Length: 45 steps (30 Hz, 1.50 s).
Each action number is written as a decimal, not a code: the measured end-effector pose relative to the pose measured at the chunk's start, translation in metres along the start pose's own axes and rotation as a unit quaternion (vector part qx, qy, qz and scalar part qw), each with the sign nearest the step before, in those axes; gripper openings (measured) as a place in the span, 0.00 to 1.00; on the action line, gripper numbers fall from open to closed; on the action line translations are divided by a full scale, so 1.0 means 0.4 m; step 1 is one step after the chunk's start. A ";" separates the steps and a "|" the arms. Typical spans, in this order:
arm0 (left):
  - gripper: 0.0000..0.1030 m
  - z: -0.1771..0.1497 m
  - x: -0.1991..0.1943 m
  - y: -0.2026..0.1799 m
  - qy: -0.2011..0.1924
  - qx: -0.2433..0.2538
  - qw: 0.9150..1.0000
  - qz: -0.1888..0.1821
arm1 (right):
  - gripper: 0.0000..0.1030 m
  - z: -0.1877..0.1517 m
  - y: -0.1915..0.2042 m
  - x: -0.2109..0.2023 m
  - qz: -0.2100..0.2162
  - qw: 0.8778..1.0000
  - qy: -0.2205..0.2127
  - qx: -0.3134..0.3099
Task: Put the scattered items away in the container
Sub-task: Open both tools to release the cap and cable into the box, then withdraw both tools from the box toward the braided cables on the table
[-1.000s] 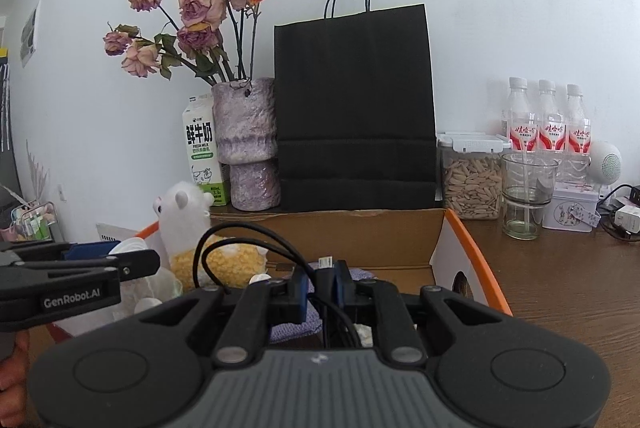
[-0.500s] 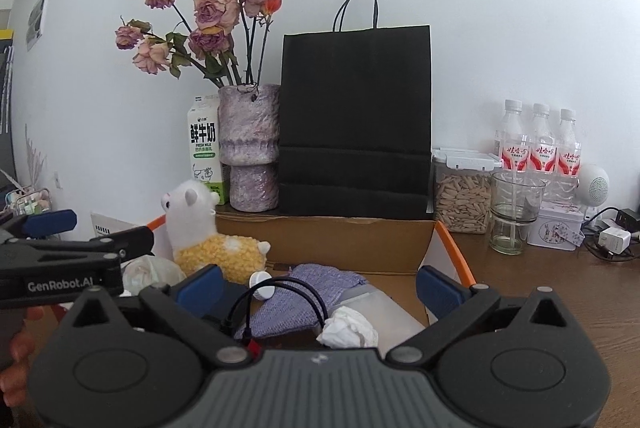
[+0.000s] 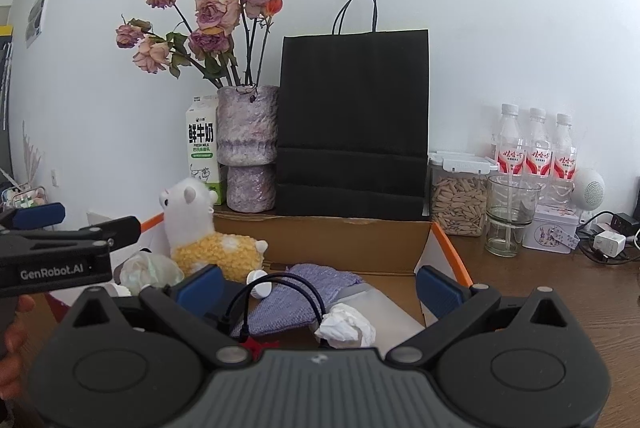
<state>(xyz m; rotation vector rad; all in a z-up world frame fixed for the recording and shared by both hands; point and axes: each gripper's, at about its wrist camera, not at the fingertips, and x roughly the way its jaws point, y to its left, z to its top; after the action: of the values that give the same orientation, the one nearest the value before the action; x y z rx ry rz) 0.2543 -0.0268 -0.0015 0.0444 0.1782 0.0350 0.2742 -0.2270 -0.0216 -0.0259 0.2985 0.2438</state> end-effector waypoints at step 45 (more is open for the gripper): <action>1.00 -0.107 -0.234 0.057 0.076 -0.040 0.996 -0.019 | 1.00 -0.148 -0.017 -0.250 -0.022 0.999 0.028 0.038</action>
<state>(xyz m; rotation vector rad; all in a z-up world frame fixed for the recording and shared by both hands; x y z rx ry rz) 0.1540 -0.0057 -0.0259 -0.0422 0.3293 0.0070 0.1661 -0.2607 -0.0488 0.0351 0.3631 0.1892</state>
